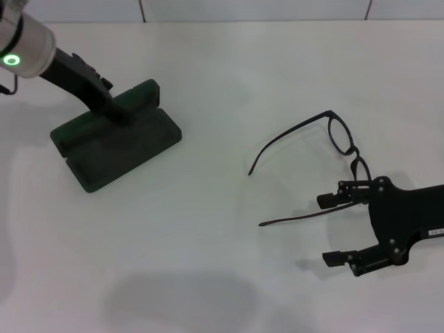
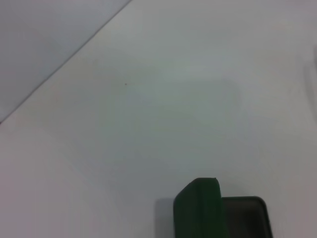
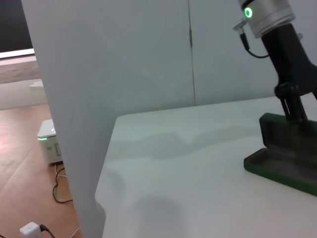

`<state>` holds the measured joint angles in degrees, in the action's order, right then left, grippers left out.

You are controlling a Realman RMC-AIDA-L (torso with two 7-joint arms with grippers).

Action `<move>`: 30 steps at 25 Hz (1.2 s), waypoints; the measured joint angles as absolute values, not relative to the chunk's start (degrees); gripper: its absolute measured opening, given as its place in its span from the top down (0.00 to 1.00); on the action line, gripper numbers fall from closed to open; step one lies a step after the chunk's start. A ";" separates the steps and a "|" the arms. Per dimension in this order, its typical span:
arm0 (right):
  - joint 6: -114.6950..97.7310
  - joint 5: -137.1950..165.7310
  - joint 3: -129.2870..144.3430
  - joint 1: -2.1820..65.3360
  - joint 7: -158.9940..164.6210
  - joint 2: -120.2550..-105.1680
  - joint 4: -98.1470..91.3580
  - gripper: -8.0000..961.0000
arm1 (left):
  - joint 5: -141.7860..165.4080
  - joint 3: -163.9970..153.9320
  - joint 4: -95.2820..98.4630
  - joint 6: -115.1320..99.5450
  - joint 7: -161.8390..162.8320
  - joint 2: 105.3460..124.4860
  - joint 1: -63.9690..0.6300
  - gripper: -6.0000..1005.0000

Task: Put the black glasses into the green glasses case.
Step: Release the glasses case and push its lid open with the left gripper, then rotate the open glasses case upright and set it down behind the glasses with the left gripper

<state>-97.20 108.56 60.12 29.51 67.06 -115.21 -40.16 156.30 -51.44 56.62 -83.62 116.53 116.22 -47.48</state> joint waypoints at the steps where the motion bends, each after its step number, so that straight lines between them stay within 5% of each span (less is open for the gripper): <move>1: -97.20 108.57 60.12 29.45 67.06 -115.21 -40.16 0.11 | 156.45 -51.78 56.27 -83.05 116.53 116.22 -47.55 0.15; 15: -97.06 108.58 60.12 29.33 67.06 -115.22 -40.08 0.11 | 157.22 -53.92 56.70 -80.91 114.67 116.53 -46.02 0.20; 30: -96.85 108.54 60.11 29.36 67.06 -115.22 -40.09 0.11 | 156.98 -54.21 56.97 -81.18 113.11 116.65 -46.27 0.68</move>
<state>-96.85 108.54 60.11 29.36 67.06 -115.22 -40.09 156.98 -54.21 56.97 -81.18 113.11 116.65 -46.27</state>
